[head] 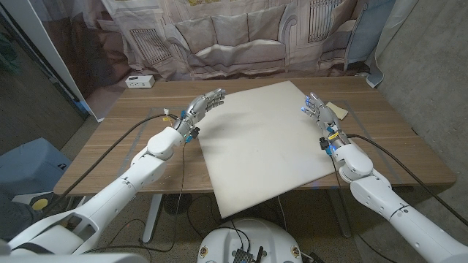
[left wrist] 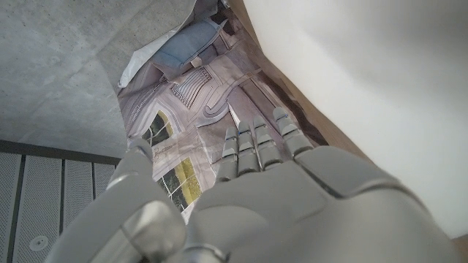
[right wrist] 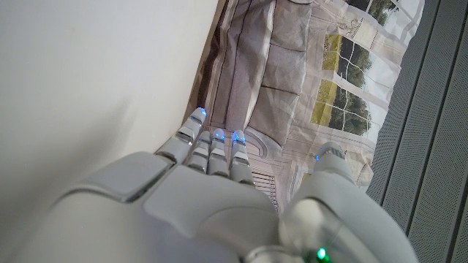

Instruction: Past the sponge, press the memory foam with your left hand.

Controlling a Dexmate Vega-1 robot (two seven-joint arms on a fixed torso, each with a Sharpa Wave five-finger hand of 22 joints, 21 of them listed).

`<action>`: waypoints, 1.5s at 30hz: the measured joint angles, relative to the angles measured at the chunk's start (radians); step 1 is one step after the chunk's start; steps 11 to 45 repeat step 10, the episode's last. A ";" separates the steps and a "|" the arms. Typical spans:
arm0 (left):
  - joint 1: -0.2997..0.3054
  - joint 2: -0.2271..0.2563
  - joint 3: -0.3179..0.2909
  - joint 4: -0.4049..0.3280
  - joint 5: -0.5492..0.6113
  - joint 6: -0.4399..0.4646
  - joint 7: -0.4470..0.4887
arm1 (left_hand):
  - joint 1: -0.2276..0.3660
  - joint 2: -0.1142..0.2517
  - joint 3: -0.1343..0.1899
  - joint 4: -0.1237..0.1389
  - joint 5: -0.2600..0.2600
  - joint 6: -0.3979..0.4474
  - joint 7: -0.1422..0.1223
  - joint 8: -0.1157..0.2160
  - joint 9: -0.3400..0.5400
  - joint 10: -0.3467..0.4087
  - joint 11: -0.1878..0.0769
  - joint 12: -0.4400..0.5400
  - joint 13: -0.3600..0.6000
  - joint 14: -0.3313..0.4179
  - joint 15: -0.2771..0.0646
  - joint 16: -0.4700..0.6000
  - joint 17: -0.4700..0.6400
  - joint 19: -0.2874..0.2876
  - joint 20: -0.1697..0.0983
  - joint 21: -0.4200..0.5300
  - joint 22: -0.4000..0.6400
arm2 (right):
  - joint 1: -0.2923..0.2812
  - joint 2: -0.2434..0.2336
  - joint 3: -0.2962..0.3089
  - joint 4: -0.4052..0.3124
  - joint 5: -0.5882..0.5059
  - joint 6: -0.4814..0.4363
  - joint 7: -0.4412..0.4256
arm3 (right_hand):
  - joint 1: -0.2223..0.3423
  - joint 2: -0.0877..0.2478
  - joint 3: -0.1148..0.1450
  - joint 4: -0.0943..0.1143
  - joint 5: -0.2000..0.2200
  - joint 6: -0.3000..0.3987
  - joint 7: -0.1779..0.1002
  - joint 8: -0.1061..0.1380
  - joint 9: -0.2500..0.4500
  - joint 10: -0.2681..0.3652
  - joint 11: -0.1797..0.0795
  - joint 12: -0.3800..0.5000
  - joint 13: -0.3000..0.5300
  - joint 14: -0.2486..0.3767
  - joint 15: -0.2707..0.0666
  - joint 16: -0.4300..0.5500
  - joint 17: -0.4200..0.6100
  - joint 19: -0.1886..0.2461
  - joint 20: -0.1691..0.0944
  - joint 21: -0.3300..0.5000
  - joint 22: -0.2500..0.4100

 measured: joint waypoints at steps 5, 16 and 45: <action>0.006 -0.014 -0.011 0.011 -0.053 -0.001 -0.029 | 0.000 0.000 -0.005 0.004 0.000 -0.005 -0.005 0.000 0.000 -0.003 0.003 0.000 0.000 -0.004 0.004 0.000 0.000 0.000 0.000 0.000 0.000 | 0.001 -0.003 0.003 0.000 0.006 -0.003 0.005 | 0.000 0.000 0.000 0.000 0.000 0.000 0.000 0.000 0.000 0.000 0.000 0.000 0.000 0.000 0.000 0.000 0.000 0.000 0.000 0.000 0.000; 0.007 -0.024 -0.016 0.018 -0.088 0.000 -0.049 | -0.004 -0.004 -0.005 0.004 0.000 -0.005 -0.005 0.000 0.000 -0.003 0.003 0.000 0.000 -0.005 0.004 0.000 0.000 0.000 0.000 0.000 0.000 | 0.003 -0.006 0.007 0.000 0.012 -0.006 0.008 | 0.000 0.000 0.000 0.000 0.000 0.000 0.000 0.000 0.000 0.000 0.000 0.000 0.000 0.000 0.000 0.000 0.000 0.000 0.000 0.000 0.000; 0.007 -0.024 -0.016 0.018 -0.088 0.000 -0.049 | -0.004 -0.004 -0.005 0.004 0.000 -0.005 -0.005 0.000 0.000 -0.003 0.003 0.000 0.000 -0.005 0.004 0.000 0.000 0.000 0.000 0.000 0.000 | 0.003 -0.006 0.007 0.000 0.012 -0.006 0.008 | 0.000 0.000 0.000 0.000 0.000 0.000 0.000 0.000 0.000 0.000 0.000 0.000 0.000 0.000 0.000 0.000 0.000 0.000 0.000 0.000 0.000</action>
